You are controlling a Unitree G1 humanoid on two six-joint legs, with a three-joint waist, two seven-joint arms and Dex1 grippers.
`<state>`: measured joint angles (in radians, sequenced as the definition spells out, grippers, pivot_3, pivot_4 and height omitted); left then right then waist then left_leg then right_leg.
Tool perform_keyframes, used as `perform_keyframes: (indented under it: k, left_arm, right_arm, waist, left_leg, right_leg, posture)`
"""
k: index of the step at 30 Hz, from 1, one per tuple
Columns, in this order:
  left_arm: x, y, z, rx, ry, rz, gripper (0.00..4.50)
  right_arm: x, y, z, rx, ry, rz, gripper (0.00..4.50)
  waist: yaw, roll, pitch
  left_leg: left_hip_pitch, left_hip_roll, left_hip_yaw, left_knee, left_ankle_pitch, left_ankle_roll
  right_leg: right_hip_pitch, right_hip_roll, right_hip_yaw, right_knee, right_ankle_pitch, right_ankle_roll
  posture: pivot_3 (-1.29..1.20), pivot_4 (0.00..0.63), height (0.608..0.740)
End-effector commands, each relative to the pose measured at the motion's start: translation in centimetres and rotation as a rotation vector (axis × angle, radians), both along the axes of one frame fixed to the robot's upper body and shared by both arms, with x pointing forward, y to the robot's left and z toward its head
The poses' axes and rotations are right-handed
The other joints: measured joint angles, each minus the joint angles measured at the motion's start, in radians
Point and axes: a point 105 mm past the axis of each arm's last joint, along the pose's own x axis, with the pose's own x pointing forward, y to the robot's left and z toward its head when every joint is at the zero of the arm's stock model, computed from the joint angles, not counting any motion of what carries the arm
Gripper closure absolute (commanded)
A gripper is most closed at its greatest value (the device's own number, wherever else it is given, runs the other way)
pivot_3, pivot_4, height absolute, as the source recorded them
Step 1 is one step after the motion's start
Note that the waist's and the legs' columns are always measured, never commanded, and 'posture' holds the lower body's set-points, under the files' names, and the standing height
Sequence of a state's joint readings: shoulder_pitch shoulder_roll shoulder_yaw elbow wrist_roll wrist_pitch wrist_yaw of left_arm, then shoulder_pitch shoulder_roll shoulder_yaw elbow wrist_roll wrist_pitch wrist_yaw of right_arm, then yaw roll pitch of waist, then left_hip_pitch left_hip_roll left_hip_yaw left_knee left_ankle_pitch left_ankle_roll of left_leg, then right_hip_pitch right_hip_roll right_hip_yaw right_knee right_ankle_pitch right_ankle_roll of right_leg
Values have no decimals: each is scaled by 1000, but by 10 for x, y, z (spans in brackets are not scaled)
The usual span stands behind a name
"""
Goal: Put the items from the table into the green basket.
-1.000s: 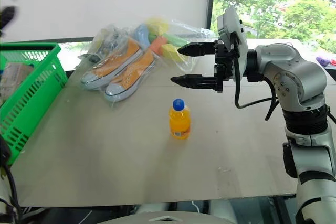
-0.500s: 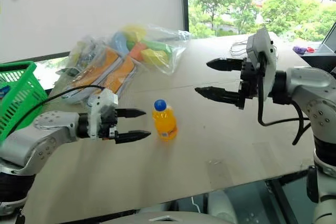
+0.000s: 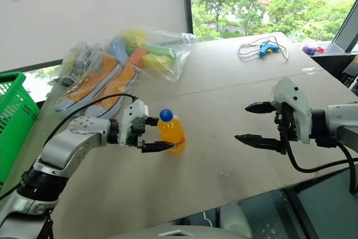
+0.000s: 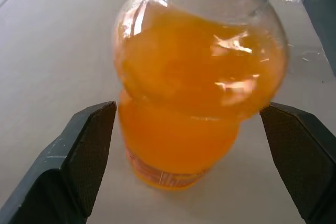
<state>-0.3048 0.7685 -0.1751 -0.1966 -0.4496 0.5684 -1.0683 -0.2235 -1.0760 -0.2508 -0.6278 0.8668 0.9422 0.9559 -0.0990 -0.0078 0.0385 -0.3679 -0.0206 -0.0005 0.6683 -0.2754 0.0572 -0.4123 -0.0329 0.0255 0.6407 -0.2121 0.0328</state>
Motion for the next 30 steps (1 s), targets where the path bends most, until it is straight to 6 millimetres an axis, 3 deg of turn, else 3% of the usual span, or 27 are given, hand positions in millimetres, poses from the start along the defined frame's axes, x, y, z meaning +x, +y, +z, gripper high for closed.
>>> perform_keyframes:
  k: [1,3,8,11,15,17,19,23,27,30]
  left_arm:
    - [8,-6,-2,6,-40,-4,35]
    - [8,-7,-12,27,-34,-16,35]
    - [7,-7,-18,22,-22,-18,1427]
    - [7,-6,-16,5,-38,-4,1427]
    - [8,-4,5,-112,-59,54,1427]
    - [22,3,33,-256,-73,176,1427]
    - [46,23,69,-396,-146,359,1427]
    - [80,93,138,-497,-389,752,1427]
    - [80,152,180,-498,-568,1022,1427]
    - [68,199,198,-428,-701,1205,1427]
  right_arm:
    - [0,-1,13,-7,-72,8,0]
    - [0,-1,11,-14,-69,9,0]
    - [-1,1,10,-17,-61,20,0]
    - [0,1,10,-19,-64,23,0]
    - [9,9,16,31,-108,37,0]
    - [25,20,32,135,-201,21,0]
    - [40,39,57,300,-276,27,0]
    - [43,86,89,531,-291,178,0]
    - [46,107,102,588,-293,265,0]
    - [46,115,112,625,-300,323,0]
  waist:
    - [-6,0,0]
    - [-12,0,0]
    - [-26,0,0]
    - [-24,0,0]
    - [-26,-1,0]
    - [-27,-3,2]
    - [-25,-5,3]
    - [-15,-11,6]
    - [19,-9,5]
    - [57,-11,4]
  left_leg:
    - [0,0,0,0,0,0]
    - [1,0,0,0,0,0]
    - [1,0,0,0,0,0]
    - [1,0,0,0,0,0]
    - [1,0,0,0,0,0]
    - [1,0,0,0,0,0]
    - [1,1,-1,1,0,0]
    - [0,1,-9,1,3,-5]
    - [1,3,-10,-2,1,-9]
    - [-7,0,-10,-2,2,-14]
  right_leg:
    - [0,0,0,0,-1,2]
    - [0,0,0,0,-2,3]
    - [1,0,0,0,-2,3]
    - [1,-1,0,0,-2,3]
    - [0,-2,0,0,-2,3]
    - [0,-2,0,0,-2,3]
    - [0,-1,0,1,-1,4]
    - [-1,4,-2,3,4,2]
    - [-2,5,-3,4,5,-4]
    - [-11,2,-3,4,4,-5]
  posture:
    - [-228,0,740]
    - [-235,0,740]
    - [-234,0,740]
    - [-220,0,740]
    - [-195,0,740]
    - [-162,0,740]
    - [-116,0,740]
    - [-25,0,740]
    - [39,0,740]
    - [100,0,740]
